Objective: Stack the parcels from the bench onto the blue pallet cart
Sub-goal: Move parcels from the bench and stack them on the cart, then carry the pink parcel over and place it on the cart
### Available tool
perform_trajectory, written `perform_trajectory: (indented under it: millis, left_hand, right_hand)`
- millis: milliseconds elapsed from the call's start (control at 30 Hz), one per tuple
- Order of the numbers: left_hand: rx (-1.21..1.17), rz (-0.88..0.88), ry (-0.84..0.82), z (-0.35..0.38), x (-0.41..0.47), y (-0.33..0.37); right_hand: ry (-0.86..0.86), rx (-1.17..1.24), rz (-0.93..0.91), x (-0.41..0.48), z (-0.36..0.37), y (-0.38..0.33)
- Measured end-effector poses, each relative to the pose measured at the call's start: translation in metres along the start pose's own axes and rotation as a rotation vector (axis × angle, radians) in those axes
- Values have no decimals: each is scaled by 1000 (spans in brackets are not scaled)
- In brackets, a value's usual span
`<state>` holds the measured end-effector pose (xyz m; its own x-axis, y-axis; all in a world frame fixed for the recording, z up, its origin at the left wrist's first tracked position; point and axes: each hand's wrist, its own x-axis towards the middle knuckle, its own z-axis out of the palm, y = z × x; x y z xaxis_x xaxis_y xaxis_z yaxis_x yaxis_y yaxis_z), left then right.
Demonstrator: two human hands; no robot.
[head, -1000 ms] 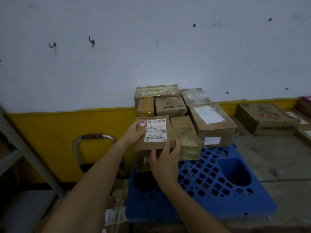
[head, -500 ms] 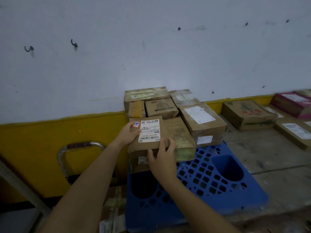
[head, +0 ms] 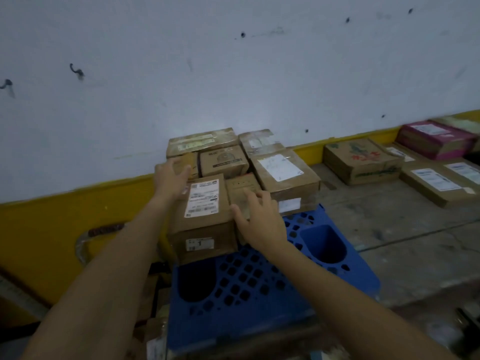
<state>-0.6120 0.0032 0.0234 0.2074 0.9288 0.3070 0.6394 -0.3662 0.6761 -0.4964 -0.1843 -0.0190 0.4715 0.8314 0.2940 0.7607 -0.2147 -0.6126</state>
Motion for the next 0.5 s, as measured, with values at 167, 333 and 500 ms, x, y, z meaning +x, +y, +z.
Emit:
perform_trajectory:
  millis: [167, 333, 500]
  left_hand:
    - [-87, 104, -30, 52, -12, 83]
    - [-199, 127, -152, 145, -47, 178]
    - [-245, 156, -255, 238, -82, 264]
  right_hand:
    - [-66, -48, -51, 6, -69, 75]
    - [-148, -112, -24, 14, -158, 176]
    - [-129, -198, 84, 22, -239, 280]
